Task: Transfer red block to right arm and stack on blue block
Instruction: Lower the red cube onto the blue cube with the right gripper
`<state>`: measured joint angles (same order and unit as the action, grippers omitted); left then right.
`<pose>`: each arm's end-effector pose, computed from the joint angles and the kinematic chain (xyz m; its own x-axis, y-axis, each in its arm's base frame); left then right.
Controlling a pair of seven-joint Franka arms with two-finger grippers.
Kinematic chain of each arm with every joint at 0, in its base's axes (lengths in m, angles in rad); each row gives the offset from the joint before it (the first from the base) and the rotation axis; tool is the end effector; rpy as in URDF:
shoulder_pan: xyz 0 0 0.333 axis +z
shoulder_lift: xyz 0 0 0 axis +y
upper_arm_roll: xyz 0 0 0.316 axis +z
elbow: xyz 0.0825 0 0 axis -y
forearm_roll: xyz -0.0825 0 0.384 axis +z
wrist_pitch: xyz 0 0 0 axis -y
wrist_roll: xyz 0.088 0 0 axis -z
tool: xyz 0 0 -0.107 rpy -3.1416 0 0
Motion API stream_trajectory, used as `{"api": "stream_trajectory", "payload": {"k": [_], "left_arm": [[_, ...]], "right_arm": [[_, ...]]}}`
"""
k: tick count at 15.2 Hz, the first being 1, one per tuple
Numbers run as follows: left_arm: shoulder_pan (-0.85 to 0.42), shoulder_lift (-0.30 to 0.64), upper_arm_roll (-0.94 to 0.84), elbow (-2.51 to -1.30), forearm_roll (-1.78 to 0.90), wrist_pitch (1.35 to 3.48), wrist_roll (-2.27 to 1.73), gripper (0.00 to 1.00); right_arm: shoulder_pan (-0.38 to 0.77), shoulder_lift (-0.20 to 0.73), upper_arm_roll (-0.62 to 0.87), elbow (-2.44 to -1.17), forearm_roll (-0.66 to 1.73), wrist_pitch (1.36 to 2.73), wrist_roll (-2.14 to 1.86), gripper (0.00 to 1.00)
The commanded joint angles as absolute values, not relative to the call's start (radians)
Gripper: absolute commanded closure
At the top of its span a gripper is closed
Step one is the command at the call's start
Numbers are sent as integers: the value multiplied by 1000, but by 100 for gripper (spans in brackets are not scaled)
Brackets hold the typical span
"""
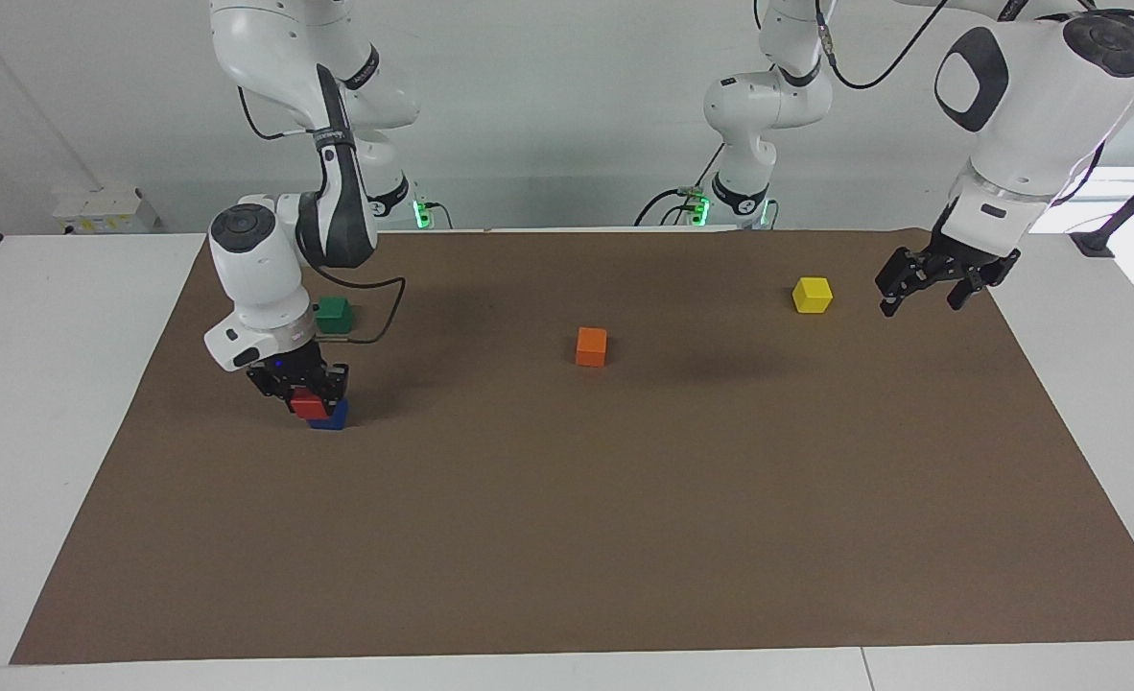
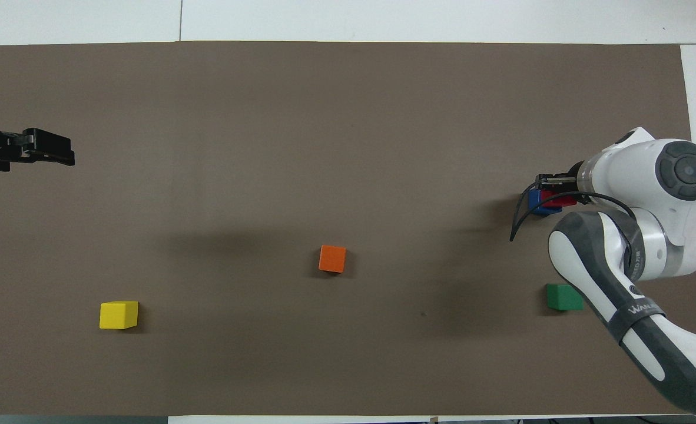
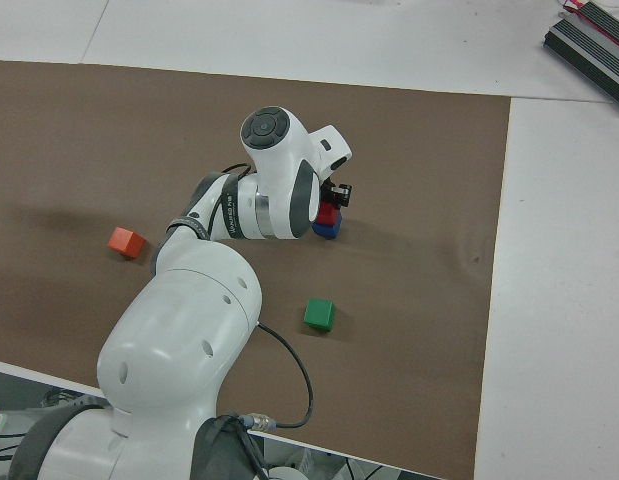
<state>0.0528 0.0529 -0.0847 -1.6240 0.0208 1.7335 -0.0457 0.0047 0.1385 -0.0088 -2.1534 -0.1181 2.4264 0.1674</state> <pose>0.5833 -0.0155 0.5838 0.9983 0.0108 0.0574 0.0116 -0.9998 -0.0136 0.5698 -0.0027 0.3488 0.9863 -0.0815 0.1432 -0.0918 -0.9935 0.0668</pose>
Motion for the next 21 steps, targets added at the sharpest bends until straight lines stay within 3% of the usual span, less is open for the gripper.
{"api": "stream_trajectory", "payload": {"k": [1, 15, 16, 17, 21], "left_arm": [[44, 31, -72, -1647, 12, 1733, -34, 0], [44, 31, -74, -1647, 12, 1733, -34, 0], [44, 31, -72, -1647, 12, 1733, -34, 0], [44, 31, -72, -1647, 12, 1733, -34, 0], [44, 31, -72, -1647, 12, 1733, -34, 0]], "right_arm": [[-23, 138, 6, -2161, -132, 2442, 190, 100], [-12, 138, 6, -2141, 11, 2399, 124, 97], [-12, 138, 6, -2140, 11, 2401, 124, 26], [-12, 140, 6, -2138, 11, 2399, 123, 0], [-12, 140, 6, -2134, 11, 2391, 120, 0]]}}
